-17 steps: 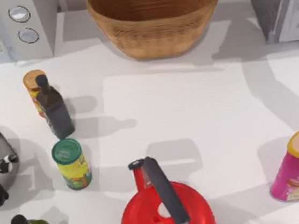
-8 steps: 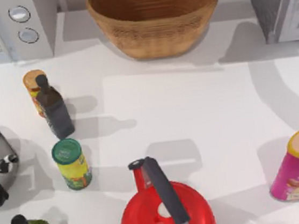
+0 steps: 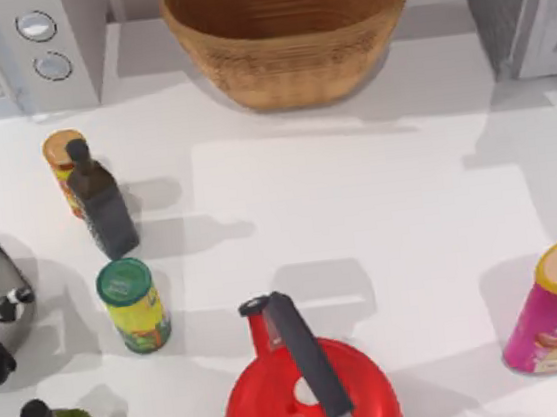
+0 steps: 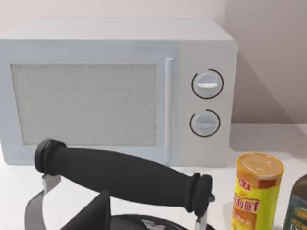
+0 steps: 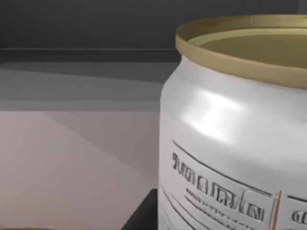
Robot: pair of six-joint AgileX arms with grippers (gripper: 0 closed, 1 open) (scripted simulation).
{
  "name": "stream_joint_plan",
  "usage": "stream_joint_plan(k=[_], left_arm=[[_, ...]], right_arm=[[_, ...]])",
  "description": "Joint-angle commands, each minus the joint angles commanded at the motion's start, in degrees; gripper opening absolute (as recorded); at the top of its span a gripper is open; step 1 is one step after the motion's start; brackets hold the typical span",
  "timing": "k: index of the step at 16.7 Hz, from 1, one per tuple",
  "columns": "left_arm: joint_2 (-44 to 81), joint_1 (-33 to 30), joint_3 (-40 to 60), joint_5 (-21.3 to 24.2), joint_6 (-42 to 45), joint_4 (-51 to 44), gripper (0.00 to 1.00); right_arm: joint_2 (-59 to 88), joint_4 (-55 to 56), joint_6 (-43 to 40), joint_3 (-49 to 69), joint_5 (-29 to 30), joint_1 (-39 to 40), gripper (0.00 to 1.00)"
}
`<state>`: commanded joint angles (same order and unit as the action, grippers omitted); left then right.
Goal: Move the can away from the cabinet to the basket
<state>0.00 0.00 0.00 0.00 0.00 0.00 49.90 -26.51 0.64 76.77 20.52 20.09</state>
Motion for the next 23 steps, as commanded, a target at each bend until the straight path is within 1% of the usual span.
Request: stream_joint_plan(k=[7, 10, 12, 16, 23], left_arm=[[0.0, 0.0, 0.0, 0.0, 0.0, 0.0, 1.0], [0.0, 0.0, 0.0, 0.0, 0.0, 0.0, 1.0], [0.0, 0.0, 0.0, 0.0, 0.0, 0.0, 1.0], [0.0, 0.0, 0.0, 0.0, 0.0, 0.0, 1.0], [0.0, 0.0, 0.0, 0.0, 0.0, 0.0, 1.0]], right_arm=[[-26.8, 14.2, -0.4, -45.4, -11.0, -10.8, 0.0], [-37.3, 19.7, -0.5, -60.7, -15.3, -15.0, 0.0], [-43.0, 22.7, -0.6, -68.2, -17.6, -17.2, 0.0], [-49.4, 26.3, -0.6, -76.2, -20.3, -19.9, 0.0], [-48.9, 26.6, -0.5, -76.6, -20.3, -19.7, 0.0]])
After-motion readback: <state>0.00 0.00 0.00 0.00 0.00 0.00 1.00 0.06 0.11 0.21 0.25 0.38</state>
